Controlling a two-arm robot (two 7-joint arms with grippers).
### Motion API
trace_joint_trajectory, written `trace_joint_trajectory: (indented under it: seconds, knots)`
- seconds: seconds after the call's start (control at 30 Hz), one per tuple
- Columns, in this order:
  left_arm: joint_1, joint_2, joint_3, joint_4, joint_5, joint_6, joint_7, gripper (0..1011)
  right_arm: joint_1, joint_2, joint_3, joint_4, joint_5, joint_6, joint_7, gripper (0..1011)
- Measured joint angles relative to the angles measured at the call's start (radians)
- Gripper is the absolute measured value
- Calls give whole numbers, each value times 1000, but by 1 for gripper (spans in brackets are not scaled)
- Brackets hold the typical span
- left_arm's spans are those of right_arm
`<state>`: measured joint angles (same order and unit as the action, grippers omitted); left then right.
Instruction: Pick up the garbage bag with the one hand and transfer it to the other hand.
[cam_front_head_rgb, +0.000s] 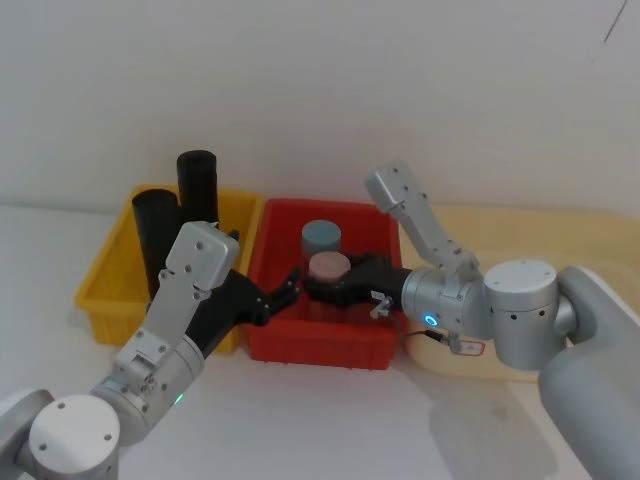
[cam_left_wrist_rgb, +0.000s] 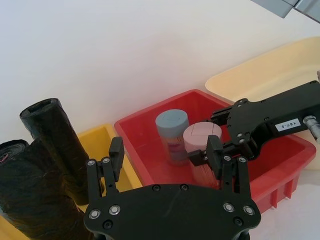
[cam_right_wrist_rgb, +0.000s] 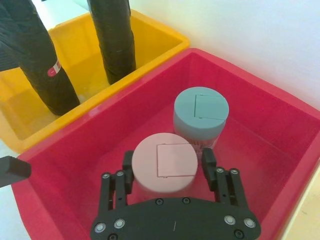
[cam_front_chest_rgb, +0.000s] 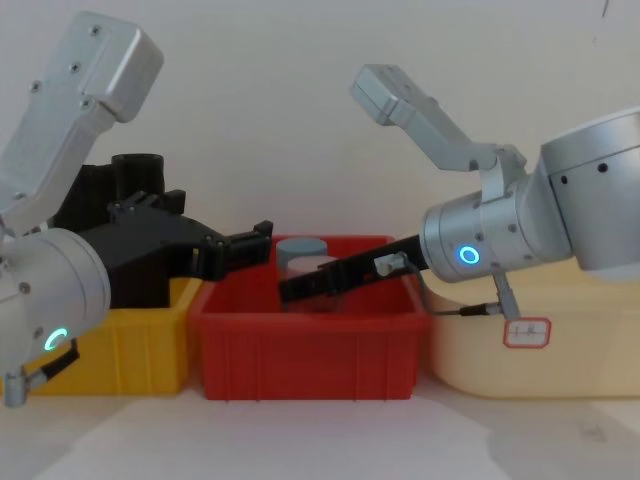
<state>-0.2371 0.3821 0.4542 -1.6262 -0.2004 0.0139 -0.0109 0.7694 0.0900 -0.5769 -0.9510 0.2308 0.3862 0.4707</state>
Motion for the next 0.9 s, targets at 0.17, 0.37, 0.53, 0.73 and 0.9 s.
trace_joint_trajectory:
  seconds: [0.17,0.37,0.53,0.73,0.9]
  knots:
    - [0,0,0,0,0,0,0,1001,1,-2,1,5,-1,-1,-1,687]
    - [0,0,0,0,0,0,0,1001,3,-3,1,9,-1,-2,-2,664]
    - [0,0,0,0,0,0,0,1001,3,-4,2,11,-2,-3,-2,664]
    - [0,0,0,0,0,0,0,1001,4,-5,2,13,-2,-3,-2,664]
    - [0,0,0,0,0,0,0,1001,4,-5,2,14,-2,-3,-2,664]
